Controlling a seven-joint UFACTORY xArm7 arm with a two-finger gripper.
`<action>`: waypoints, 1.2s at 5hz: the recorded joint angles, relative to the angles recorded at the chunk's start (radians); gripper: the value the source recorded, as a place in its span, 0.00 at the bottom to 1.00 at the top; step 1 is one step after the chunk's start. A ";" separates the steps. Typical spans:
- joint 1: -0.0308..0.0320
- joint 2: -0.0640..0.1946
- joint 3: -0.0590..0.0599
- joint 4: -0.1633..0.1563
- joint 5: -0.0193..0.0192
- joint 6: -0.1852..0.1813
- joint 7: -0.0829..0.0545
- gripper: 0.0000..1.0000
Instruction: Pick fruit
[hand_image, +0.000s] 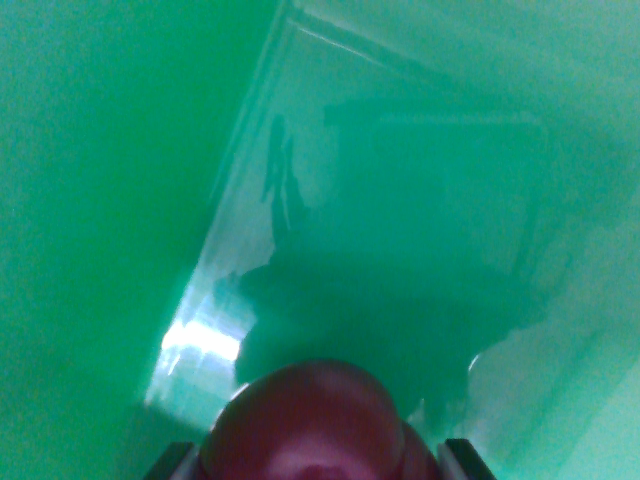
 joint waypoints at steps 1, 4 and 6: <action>0.0000 0.000 0.000 0.000 0.0000 0.000 0.000 1.00; -0.0010 -0.027 0.000 0.030 -0.0002 0.057 0.002 1.00; -0.0016 -0.045 -0.001 0.048 -0.0004 0.093 0.004 1.00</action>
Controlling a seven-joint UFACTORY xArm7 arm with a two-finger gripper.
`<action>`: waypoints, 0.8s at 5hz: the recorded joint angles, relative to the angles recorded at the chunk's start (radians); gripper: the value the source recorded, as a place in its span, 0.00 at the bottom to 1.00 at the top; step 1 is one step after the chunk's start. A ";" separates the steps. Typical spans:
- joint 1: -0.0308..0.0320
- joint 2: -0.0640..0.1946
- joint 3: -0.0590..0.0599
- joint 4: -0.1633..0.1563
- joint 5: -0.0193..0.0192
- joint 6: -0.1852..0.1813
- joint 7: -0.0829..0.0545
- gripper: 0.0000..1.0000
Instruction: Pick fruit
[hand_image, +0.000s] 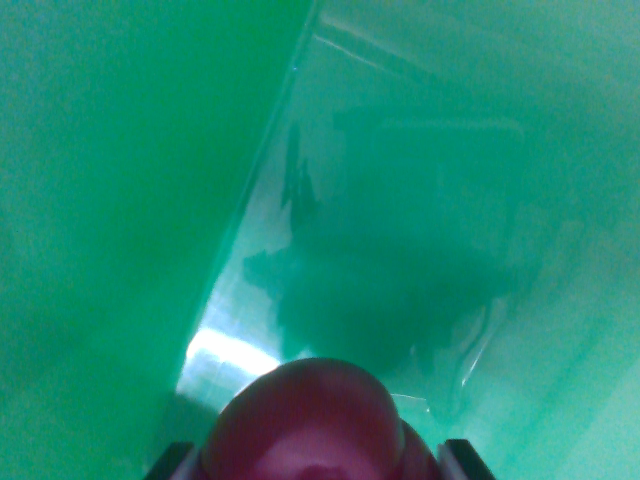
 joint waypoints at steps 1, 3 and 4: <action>0.0000 0.000 0.000 0.000 0.0000 0.000 0.000 1.00; -0.0007 -0.019 0.000 0.021 -0.0002 0.040 0.002 1.00; -0.0014 -0.040 -0.001 0.043 -0.0003 0.083 0.003 1.00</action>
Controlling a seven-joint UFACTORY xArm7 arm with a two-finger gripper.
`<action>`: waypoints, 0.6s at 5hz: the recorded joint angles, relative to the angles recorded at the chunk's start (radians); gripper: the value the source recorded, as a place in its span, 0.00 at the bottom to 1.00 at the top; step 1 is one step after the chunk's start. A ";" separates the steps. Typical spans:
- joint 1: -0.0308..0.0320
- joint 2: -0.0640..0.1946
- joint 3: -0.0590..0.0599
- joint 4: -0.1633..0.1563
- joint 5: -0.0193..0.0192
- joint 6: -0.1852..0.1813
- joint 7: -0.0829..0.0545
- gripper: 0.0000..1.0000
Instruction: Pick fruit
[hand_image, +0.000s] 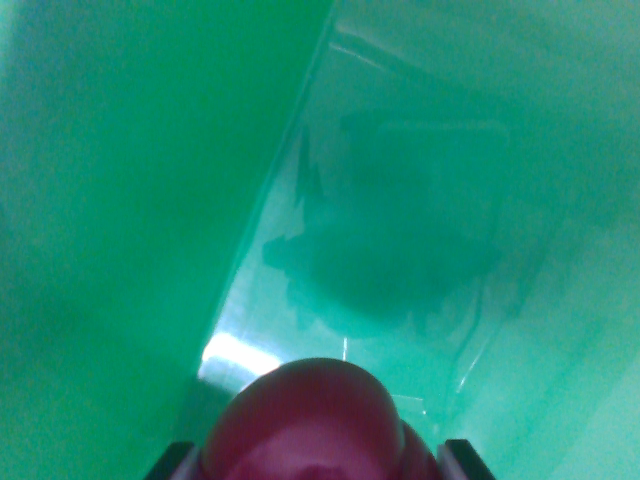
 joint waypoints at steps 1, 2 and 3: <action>0.0000 0.000 0.000 0.000 0.0000 0.000 0.000 1.00; -0.0008 -0.022 0.000 0.023 -0.0002 0.045 0.002 1.00; -0.0008 -0.022 0.000 0.023 -0.0002 0.045 0.002 1.00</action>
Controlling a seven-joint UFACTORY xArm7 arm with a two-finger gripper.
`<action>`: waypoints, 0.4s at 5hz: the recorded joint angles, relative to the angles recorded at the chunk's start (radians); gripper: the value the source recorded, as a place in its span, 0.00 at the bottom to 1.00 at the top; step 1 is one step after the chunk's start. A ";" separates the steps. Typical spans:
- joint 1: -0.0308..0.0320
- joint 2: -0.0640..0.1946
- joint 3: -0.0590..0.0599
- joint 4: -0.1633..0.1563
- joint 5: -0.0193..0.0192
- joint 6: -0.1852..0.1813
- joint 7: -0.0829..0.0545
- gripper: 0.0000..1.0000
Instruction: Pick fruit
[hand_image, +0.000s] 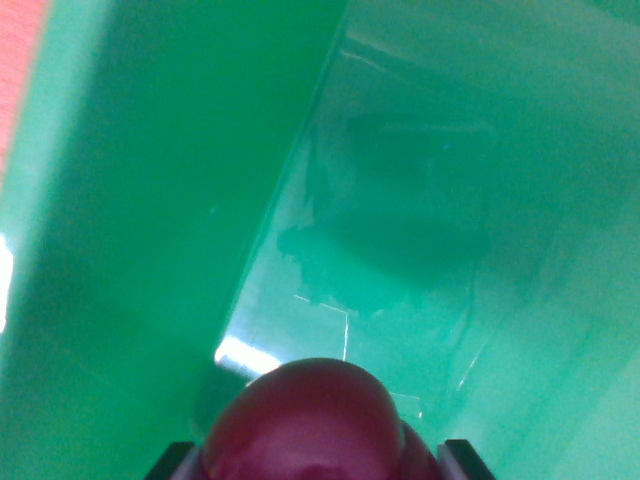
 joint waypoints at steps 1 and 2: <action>-0.0008 -0.022 0.000 0.024 -0.0002 0.046 0.002 1.00; -0.0008 -0.022 0.000 0.024 -0.0002 0.046 0.002 1.00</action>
